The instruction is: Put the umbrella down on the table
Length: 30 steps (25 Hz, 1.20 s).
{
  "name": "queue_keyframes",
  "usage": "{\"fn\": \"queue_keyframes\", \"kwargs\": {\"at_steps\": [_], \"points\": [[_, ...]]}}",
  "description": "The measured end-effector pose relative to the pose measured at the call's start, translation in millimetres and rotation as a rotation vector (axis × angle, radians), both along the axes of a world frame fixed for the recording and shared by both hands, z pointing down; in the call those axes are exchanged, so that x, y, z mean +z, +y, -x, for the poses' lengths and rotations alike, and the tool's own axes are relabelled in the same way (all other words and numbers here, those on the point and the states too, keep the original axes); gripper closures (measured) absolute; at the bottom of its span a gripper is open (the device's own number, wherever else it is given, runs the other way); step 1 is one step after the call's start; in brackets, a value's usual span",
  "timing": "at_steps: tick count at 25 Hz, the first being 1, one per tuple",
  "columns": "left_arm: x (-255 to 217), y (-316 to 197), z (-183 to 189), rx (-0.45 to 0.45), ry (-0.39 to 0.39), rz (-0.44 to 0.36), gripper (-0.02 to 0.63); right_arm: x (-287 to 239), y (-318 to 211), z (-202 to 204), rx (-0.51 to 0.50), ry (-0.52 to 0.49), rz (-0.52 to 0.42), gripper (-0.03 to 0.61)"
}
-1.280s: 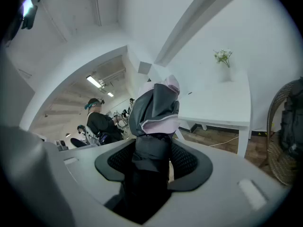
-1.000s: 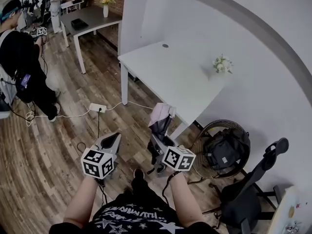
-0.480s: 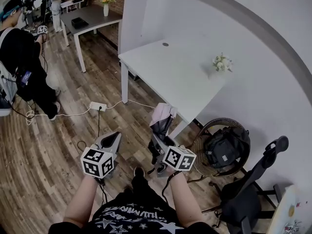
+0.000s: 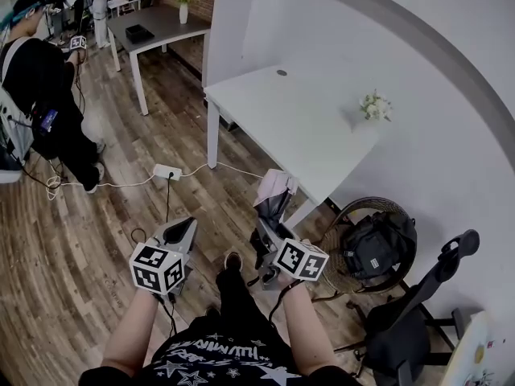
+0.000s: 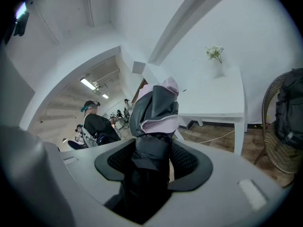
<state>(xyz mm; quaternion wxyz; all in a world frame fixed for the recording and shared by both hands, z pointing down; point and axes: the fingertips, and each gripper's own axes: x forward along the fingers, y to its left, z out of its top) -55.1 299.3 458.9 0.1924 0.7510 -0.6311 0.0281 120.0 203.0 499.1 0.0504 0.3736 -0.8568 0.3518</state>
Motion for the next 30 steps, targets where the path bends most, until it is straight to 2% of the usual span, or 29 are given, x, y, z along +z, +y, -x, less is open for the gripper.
{"fn": "queue_keyframes", "kwargs": {"at_steps": [6,12,25,30], "points": [[9,-19,9,-0.005,-0.006,0.018,0.611,7,-23,11,-0.015,-0.009,0.002,0.336],[14,-65,28,-0.024,-0.008,0.025,0.611,21,-69,26,-0.017,-0.008,0.027,0.336],[24,-205,59,-0.017,-0.001,0.042,0.611,36,-210,49,0.018,-0.018,0.063,0.336],[18,-263,60,-0.005,-0.007,0.051,0.611,32,-264,53,0.021,-0.012,0.076,0.336]]}}
